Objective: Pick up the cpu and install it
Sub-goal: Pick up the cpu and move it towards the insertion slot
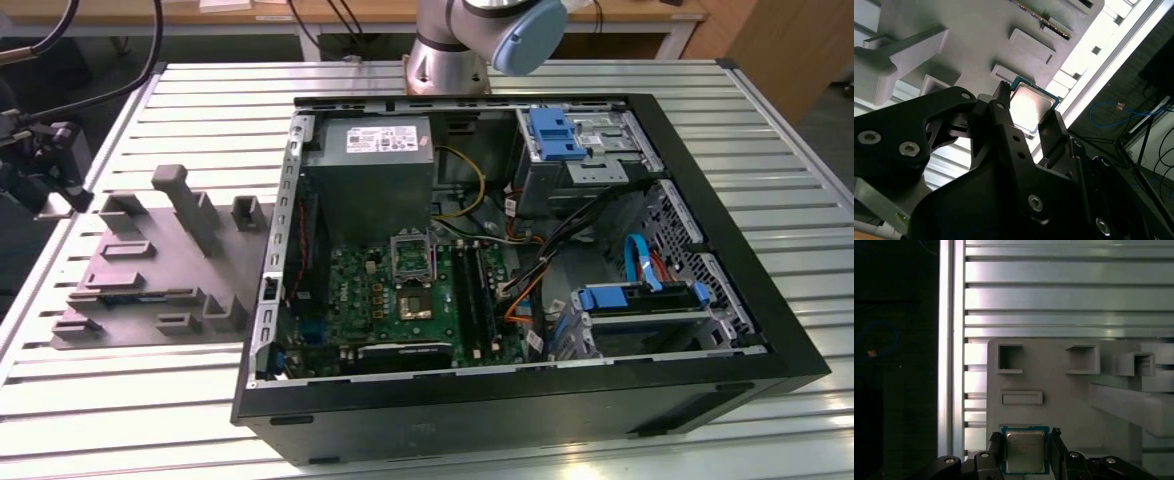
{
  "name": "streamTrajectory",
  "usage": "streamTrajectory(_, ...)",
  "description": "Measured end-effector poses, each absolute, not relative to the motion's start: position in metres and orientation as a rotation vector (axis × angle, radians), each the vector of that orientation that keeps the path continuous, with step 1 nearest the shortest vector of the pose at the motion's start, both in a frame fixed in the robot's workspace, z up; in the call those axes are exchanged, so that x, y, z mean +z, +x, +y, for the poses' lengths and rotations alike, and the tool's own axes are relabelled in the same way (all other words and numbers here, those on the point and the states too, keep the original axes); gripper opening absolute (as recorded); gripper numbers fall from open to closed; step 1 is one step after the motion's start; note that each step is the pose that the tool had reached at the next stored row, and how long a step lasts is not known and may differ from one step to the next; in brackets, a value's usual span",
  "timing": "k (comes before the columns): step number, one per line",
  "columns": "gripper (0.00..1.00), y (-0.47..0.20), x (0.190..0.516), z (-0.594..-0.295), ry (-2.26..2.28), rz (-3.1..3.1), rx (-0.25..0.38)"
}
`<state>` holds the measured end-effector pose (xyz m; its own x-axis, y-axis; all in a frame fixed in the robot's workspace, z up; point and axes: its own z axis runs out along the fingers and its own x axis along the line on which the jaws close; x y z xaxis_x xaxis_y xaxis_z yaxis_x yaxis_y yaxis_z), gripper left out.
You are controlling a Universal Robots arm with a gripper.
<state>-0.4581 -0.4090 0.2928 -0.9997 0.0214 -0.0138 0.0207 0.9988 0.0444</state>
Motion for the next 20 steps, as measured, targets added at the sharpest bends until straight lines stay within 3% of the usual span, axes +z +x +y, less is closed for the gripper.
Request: streamTrajectory(20,0.47,-0.4581,0.2976,-0.4090,0.033,3.126,0.069)
